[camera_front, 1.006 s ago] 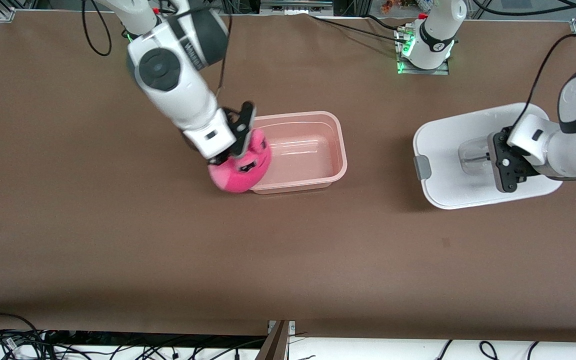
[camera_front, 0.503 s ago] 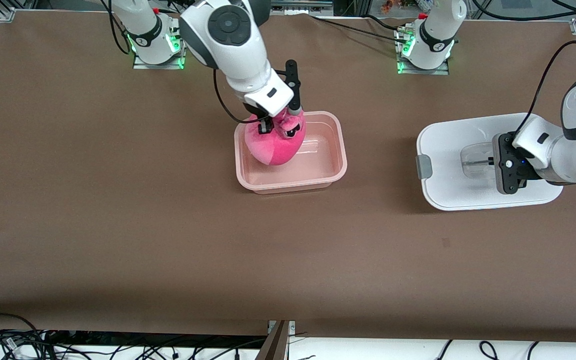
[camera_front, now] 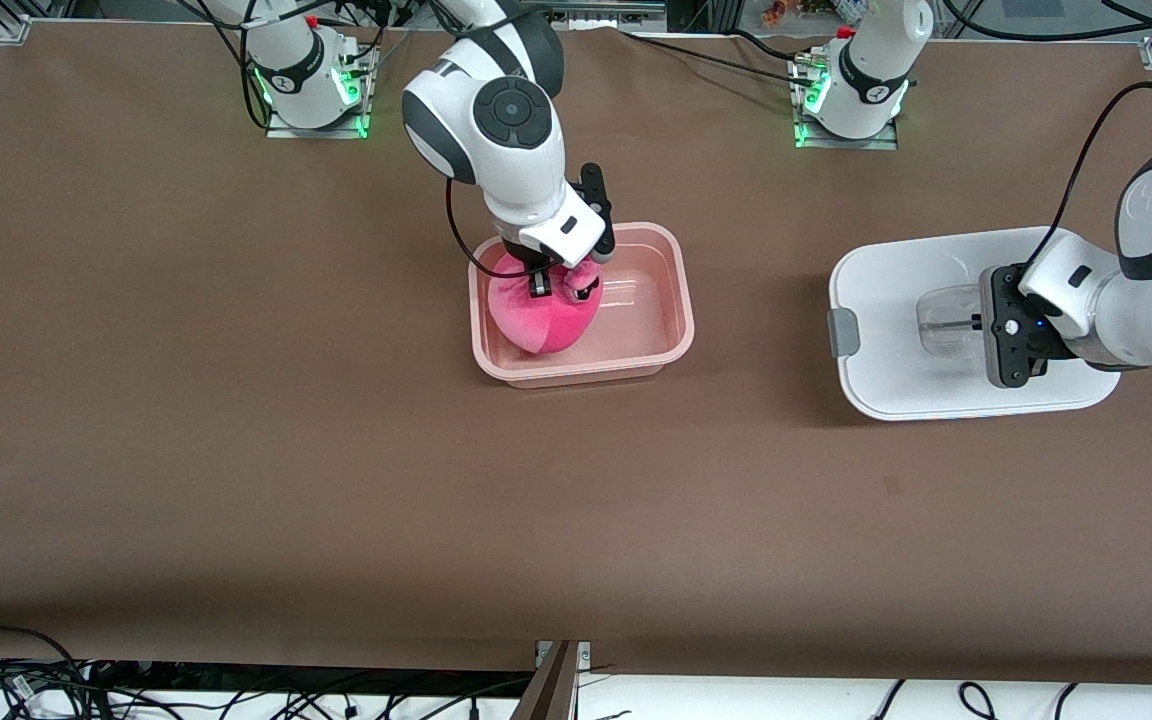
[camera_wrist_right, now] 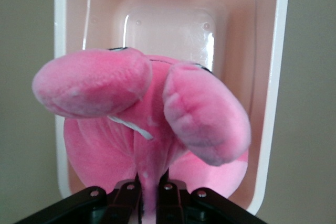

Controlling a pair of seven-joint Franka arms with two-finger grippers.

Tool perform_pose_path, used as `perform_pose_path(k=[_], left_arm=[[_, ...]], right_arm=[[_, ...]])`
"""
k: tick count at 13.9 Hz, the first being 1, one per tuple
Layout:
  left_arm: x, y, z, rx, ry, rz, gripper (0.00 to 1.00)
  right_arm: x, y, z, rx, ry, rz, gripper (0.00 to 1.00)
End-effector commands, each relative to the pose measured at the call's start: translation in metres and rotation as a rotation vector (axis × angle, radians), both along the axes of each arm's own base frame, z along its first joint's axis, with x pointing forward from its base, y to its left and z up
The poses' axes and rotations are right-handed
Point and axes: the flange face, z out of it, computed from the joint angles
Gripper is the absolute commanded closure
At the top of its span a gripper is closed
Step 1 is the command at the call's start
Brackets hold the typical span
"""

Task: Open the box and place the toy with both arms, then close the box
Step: 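Carry the pink toy into the box with the right gripper, then release the toy while the left gripper brings the lid over the box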

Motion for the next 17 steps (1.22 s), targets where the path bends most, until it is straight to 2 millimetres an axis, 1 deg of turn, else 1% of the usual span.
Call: perform_pose_path(k=[1, 3, 4, 6, 8, 9, 10, 12, 13, 15, 16, 17], left_arm=[[0.004, 0.0, 0.005, -0.02, -0.01, -0.014, 1.0], [0.004, -0.001, 0.005, -0.028, -0.009, -0.009, 1.0], [0.004, -0.002, 0.005, -0.029, -0.009, -0.012, 1.0], [0.004, -0.002, 0.005, -0.028, -0.011, -0.011, 1.0], [0.004, -0.004, 0.005, -0.029, -0.008, -0.015, 1.0], [0.004, -0.004, 0.004, -0.029, -0.006, -0.017, 1.0], [0.004, -0.004, 0.005, -0.029, -0.008, -0.017, 1.0], [0.004, -0.005, 0.005, -0.031, -0.007, -0.016, 1.0], [0.004, -0.006, 0.005, -0.032, -0.007, -0.018, 1.0], [0.004, -0.007, 0.004, -0.035, -0.006, -0.018, 1.0], [0.004, -0.007, 0.004, -0.035, -0.006, -0.017, 1.0], [0.004, -0.007, 0.005, -0.035, -0.007, -0.017, 1.0]], right_arm=[[0.006, 0.01, -0.029, -0.009, -0.022, 0.036, 1.0], [0.011, 0.011, -0.061, -0.04, -0.044, 0.055, 1.0], [0.015, 0.011, -0.074, -0.049, -0.064, 0.076, 0.01], [0.017, 0.015, -0.096, -0.042, -0.076, 0.09, 0.0], [0.019, 0.02, -0.106, 0.001, -0.089, 0.083, 0.0], [0.017, 0.027, -0.11, 0.017, -0.097, 0.07, 0.0], [0.01, 0.04, -0.108, 0.046, -0.114, 0.037, 0.0], [0.002, 0.056, -0.103, 0.108, -0.141, -0.048, 0.0], [0.003, 0.057, -0.1, 0.125, -0.15, -0.066, 0.0], [0.008, 0.053, -0.093, 0.13, -0.154, -0.074, 0.0], [0.011, 0.05, -0.086, 0.136, -0.153, -0.087, 0.0], [0.017, 0.044, -0.067, 0.152, -0.156, -0.112, 0.0]])
